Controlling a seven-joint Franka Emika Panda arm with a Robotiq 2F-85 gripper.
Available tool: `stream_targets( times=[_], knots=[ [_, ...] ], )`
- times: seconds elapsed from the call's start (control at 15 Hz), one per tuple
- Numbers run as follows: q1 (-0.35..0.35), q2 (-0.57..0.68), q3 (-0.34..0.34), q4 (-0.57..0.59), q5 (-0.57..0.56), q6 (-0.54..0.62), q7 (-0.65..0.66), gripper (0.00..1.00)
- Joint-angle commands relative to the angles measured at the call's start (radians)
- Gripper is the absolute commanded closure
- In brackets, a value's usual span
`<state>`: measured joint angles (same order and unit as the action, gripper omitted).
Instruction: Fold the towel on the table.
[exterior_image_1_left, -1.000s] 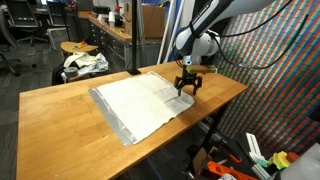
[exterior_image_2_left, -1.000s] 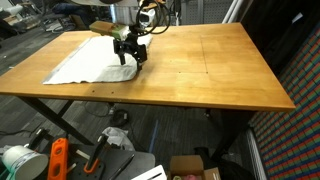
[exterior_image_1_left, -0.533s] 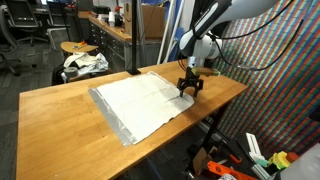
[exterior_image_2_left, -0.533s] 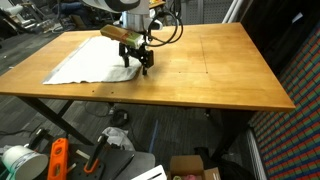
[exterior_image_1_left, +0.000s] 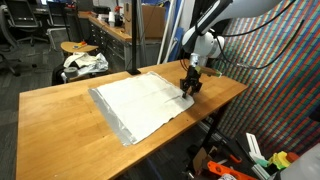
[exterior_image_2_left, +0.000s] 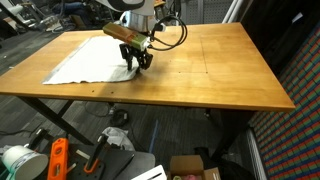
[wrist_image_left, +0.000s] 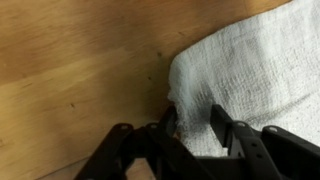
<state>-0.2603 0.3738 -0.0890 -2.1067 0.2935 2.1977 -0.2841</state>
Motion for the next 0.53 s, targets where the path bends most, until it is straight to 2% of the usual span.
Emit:
stream_targets(
  times=[0.0, 0.2, 0.47],
  knots=[
    [-0.021, 0.007, 0.025, 0.023, 0.050, -0.063, -0.070, 0.86],
    [-0.019, 0.004, 0.026, 0.024, 0.070, -0.080, -0.086, 0.92],
    [-0.006, -0.026, 0.015, 0.018, 0.068, -0.040, -0.055, 0.86]
  ],
)
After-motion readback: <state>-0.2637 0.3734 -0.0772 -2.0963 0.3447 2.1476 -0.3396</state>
